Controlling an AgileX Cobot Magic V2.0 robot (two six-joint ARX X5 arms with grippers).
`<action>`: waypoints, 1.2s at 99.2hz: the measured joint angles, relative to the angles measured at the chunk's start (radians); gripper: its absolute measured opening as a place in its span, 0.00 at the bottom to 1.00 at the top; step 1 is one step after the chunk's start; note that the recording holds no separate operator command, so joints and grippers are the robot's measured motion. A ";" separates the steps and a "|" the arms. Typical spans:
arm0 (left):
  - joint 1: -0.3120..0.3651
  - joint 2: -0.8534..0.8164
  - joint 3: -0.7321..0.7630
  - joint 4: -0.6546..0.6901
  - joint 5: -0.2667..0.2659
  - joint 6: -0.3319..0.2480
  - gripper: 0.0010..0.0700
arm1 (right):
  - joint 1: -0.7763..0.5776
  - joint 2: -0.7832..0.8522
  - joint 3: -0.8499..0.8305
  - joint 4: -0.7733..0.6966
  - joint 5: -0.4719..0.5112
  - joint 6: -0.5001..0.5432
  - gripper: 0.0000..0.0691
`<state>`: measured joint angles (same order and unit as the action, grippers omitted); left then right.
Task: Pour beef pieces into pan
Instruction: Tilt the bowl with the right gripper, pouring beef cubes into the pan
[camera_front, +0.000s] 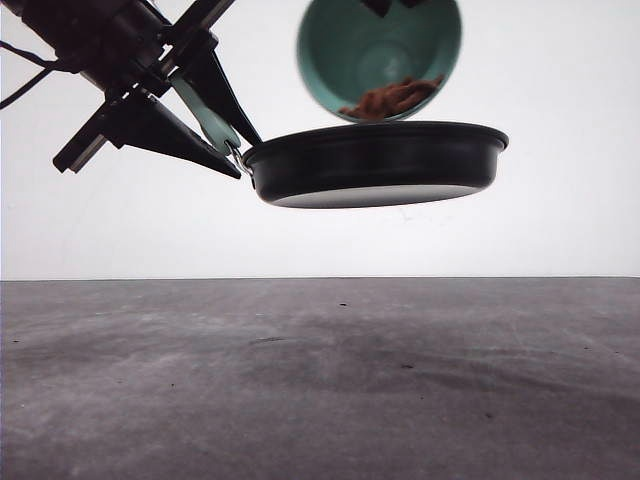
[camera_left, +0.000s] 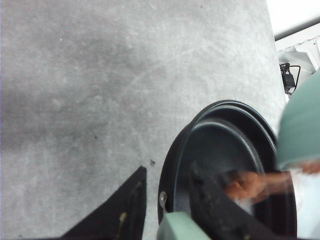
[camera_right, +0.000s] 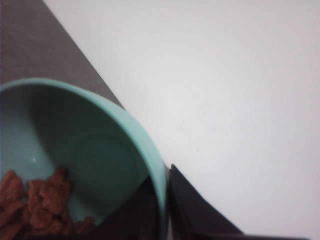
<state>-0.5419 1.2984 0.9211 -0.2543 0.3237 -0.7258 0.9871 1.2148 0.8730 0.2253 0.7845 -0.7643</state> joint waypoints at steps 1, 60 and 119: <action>0.000 0.000 0.000 0.000 0.000 0.000 0.17 | 0.002 0.002 0.000 0.004 0.000 -0.006 0.02; 0.040 0.000 0.030 -0.011 0.000 0.004 0.17 | 0.020 0.043 0.000 0.246 -0.033 -0.440 0.02; 0.056 0.000 0.030 -0.011 0.000 0.004 0.16 | 0.020 0.043 0.000 0.407 -0.018 -0.349 0.02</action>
<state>-0.4862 1.2980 0.9508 -0.2653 0.3233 -0.7216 1.0069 1.2575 0.8730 0.6319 0.7670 -1.1130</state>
